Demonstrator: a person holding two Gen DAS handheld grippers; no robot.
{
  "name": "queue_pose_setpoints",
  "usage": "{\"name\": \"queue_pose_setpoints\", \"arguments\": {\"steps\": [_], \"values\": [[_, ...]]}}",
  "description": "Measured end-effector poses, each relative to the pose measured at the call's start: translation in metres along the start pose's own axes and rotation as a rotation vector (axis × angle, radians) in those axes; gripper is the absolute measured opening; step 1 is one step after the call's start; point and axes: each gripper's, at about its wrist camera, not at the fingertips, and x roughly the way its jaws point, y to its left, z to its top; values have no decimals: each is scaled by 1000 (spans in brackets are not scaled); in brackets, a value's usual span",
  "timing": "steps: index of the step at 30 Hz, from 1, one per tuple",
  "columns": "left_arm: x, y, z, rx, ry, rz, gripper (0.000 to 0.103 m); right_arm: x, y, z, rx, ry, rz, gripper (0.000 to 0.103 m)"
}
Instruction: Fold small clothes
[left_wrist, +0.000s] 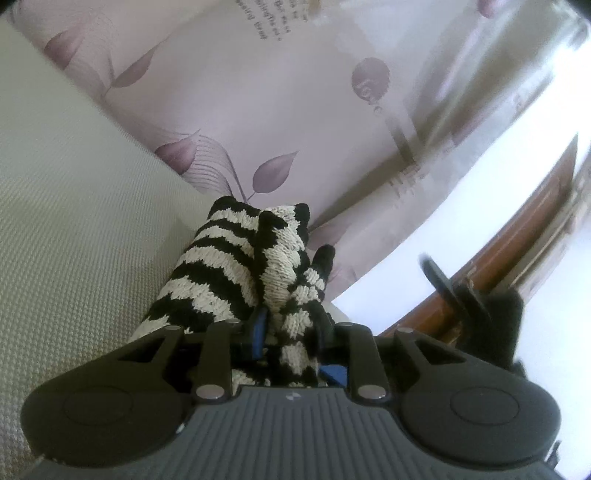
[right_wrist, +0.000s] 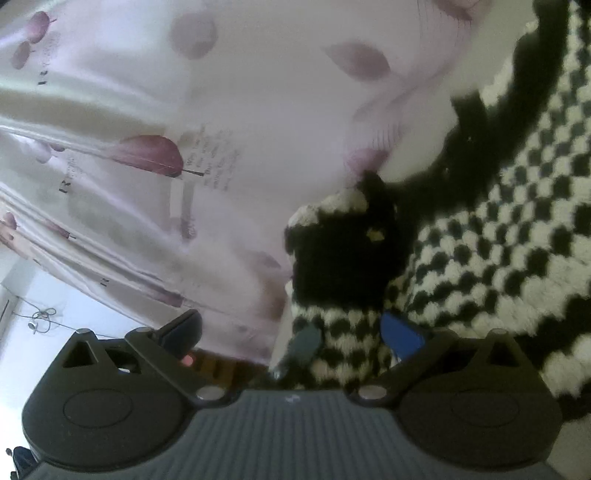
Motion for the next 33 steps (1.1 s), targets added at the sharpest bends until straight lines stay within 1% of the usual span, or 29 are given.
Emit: {"name": "queue_pose_setpoints", "arguments": {"steps": [2,3,4,6,8,9,10,11,12,13,15,16,17,18,21,22,23,26,28,30,33], "values": [[0,-5,-4,41,-12,6,31,12,6,2,-32,13,-41,103],[1,-8,-5,62,-17,13,32,17,9,4,-42,25,-69,100],[2,-11,-6,88,-21,23,35,23,12,7,-55,39,-86,95],[4,-21,-12,163,-21,48,44,32,20,8,-109,66,-148,91],[8,-34,-17,255,-14,77,64,39,25,8,-141,99,-199,89],[10,-42,-22,313,-9,91,69,43,27,7,-160,111,-224,84],[10,-48,-26,360,-5,106,79,46,30,7,-187,120,-255,70],[11,-54,-31,405,-4,125,88,49,32,5,-210,126,-279,60],[10,-59,-35,439,-8,135,91,49,32,2,-232,128,-307,42],[8,-62,-38,454,-11,150,92,51,31,1,-252,128,-331,33],[1,-59,-37,433,-1,130,99,52,28,0,-261,119,-341,33],[-6,-57,-37,404,-4,122,100,53,27,0,-263,111,-349,31],[-18,-55,-35,374,-27,122,100,53,24,1,-265,103,-348,30],[-32,-51,-32,340,-69,127,103,50,23,0,-269,92,-340,28],[-70,-34,-21,234,-197,163,103,42,22,1,-299,53,-330,24],[-79,-24,-17,194,-226,189,103,37,23,2,-300,36,-320,24],[-84,-14,-13,154,-236,216,103,33,23,5,-305,27,-308,23],[-86,15,-4,23,-204,288,103,20,30,17,-346,3,-301,22],[-84,28,-4,-49,-199,295,103,9,35,29,-378,-13,-306,21],[-76,30,-4,-65,-188,295,103,1,40,43,-411,-25,-318,21],[-57,20,-6,-18,-149,285,103,-21,40,66,-438,-61,-344,19]]}}
